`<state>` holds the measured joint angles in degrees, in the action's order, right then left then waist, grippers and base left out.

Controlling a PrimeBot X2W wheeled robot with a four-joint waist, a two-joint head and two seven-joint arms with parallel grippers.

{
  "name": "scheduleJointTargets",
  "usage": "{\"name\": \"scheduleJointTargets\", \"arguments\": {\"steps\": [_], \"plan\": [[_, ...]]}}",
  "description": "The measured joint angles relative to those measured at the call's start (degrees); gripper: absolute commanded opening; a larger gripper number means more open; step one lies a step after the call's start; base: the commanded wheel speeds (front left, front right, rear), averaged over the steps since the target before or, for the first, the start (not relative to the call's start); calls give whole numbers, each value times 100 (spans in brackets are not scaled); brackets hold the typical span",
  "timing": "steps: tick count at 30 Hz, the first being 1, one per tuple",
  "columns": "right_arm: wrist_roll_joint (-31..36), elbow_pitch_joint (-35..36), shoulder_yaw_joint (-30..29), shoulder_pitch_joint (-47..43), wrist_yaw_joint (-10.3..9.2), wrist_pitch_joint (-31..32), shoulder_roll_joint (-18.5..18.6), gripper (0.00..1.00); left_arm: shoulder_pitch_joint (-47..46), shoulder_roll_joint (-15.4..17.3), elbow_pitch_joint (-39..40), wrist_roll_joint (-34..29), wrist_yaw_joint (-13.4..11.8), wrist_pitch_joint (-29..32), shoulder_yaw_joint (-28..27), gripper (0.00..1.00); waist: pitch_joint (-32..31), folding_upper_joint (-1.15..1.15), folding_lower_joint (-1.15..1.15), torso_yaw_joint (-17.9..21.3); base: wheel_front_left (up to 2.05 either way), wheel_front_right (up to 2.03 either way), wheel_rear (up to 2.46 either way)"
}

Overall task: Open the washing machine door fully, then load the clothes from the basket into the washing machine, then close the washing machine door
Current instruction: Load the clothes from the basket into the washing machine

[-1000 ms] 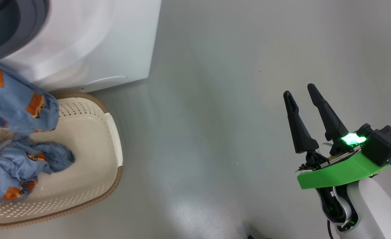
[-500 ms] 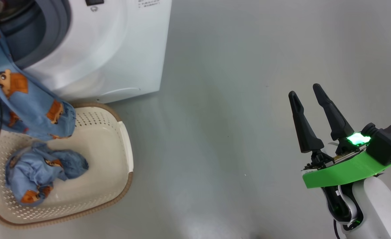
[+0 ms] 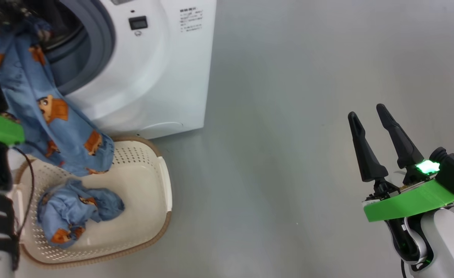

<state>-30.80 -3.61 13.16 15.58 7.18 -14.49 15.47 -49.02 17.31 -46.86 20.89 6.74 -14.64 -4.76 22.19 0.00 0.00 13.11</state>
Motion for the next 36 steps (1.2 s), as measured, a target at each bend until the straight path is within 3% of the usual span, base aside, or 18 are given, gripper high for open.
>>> {"name": "scheduleJointTargets", "arguments": {"steps": [16, 36], "plan": [[-60, -93, -132, -399, 0, 0, 215, 100, 1452, -511, 946, -227, 55, 0, -456, 100, -677, 0, 0, -367, 0, 0, 0], [-138, -103, -367, -925, 0, 0, 334, 100, 3051, -787, 2187, -388, 63, 0, -367, 100, -1338, 0, 0, -756, 0, 0, 0]]}}
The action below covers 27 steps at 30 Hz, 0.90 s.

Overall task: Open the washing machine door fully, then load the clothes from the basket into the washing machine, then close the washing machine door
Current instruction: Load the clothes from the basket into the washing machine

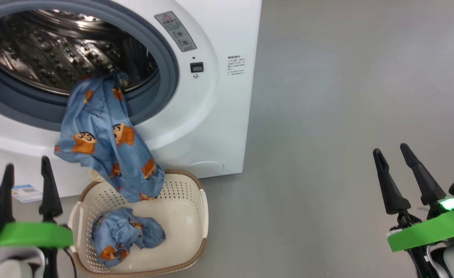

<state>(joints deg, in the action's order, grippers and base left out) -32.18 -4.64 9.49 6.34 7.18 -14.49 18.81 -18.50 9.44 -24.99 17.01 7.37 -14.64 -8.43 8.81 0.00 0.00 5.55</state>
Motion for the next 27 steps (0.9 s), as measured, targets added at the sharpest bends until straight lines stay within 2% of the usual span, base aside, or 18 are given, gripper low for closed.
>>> {"name": "scheduleJointTargets", "arguments": {"steps": [17, 27], "plan": [[-5, 76, -244, -480, 0, 0, 11, 100, 1259, -53, 1070, -210, 0, 1, 31, 100, -304, 0, 0, -258, 0, 0, 0], [-5, 109, -321, -595, 0, 0, -24, 100, 1628, -110, 1436, -250, 0, 1, -74, 100, -315, 0, -1, -275, 0, 0, 0]]}}
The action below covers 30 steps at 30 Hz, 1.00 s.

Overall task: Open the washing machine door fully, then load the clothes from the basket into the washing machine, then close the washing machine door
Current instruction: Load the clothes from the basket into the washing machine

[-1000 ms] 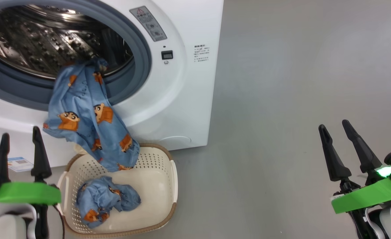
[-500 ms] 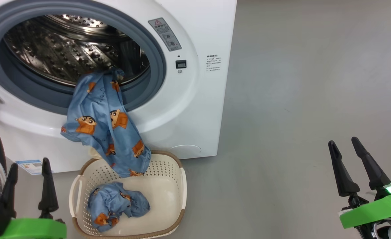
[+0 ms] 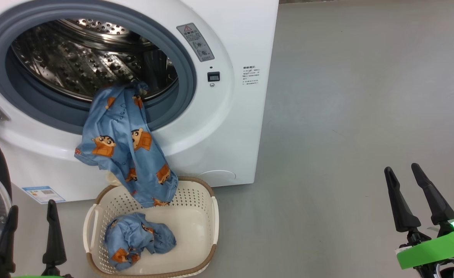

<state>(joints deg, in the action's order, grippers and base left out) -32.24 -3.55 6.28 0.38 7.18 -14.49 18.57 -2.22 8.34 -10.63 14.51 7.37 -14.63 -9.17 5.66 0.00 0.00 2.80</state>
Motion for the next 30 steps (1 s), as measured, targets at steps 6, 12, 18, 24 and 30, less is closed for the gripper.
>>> {"name": "scheduleJointTargets", "arguments": {"steps": [6, 12, 18, 24, 30], "plan": [[0, 13, -16, 0, 0, 0, 2, 100, 19, -7, 65, -8, 0, 0, -16, 100, 0, 0, 0, 0, 0, 0, 0], [0, 23, -18, 0, 0, 0, 5, 100, 20, -36, 65, -8, 0, 0, -30, 100, 24, 0, 0, 13, 0, 0, 0], [0, 64, -18, 1, 0, 0, 3, 100, 18, -37, 38, 1, 0, 0, 2, 100, 119, 0, 0, 32, 0, 0, 0], [1, 110, 32, 82, 0, 0, -30, 100, -86, -38, -424, 205, 0, 1, 231, 100, 359, 0, 0, 92, 0, 0, 0], [11, 113, 114, 325, 0, 0, -76, 100, -543, -30, -1049, 495, 0, 1, 436, 100, 660, 0, 0, 180, 0, 0, 0]]}}
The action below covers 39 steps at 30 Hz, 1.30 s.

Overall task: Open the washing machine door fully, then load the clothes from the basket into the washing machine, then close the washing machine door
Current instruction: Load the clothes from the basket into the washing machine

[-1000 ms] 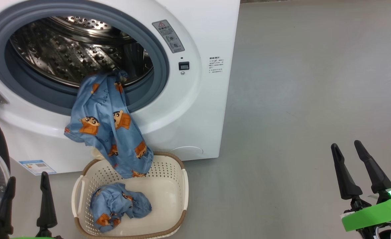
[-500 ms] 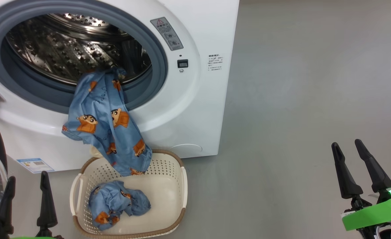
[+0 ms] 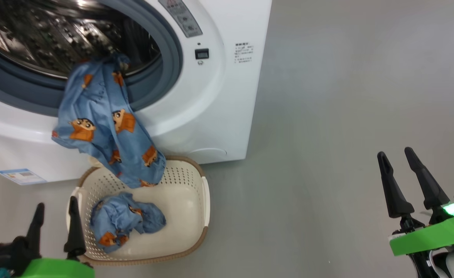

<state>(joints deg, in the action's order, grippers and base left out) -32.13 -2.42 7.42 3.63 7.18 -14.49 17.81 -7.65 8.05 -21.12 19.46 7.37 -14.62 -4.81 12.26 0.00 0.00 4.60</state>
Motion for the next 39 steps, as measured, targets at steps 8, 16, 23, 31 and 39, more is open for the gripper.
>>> {"name": "scheduleJointTargets", "arguments": {"steps": [8, 16, 23, 31, 39], "plan": [[36, 3, 54, 286, 0, 0, -55, 100, -748, 78, -998, 553, 0, 0, 403, 100, 452, 0, 0, 138, 0, 0, 0], [94, 57, 145, 559, 0, 0, -148, 100, -1572, 330, -1864, 1050, 0, 0, 970, 100, 951, 0, 0, 281, 0, 0, 0], [122, 90, 230, 838, 0, 0, -214, 100, -2253, 525, -2473, 1486, 0, -1, 1376, 100, 1389, 0, -1, 412, 0, 0, 0], [153, 105, 377, 1159, 0, 0, -301, 100, -2967, 842, -3103, 2175, 0, -1, 1702, 100, 1843, 0, 0, 611, 0, 0, 0], [220, 140, 426, 1175, 0, 0, -296, 100, -3395, 1274, -3366, 2733, 0, -1, 2131, 100, 2164, 0, 0, 811, 0, 0, 0]]}}
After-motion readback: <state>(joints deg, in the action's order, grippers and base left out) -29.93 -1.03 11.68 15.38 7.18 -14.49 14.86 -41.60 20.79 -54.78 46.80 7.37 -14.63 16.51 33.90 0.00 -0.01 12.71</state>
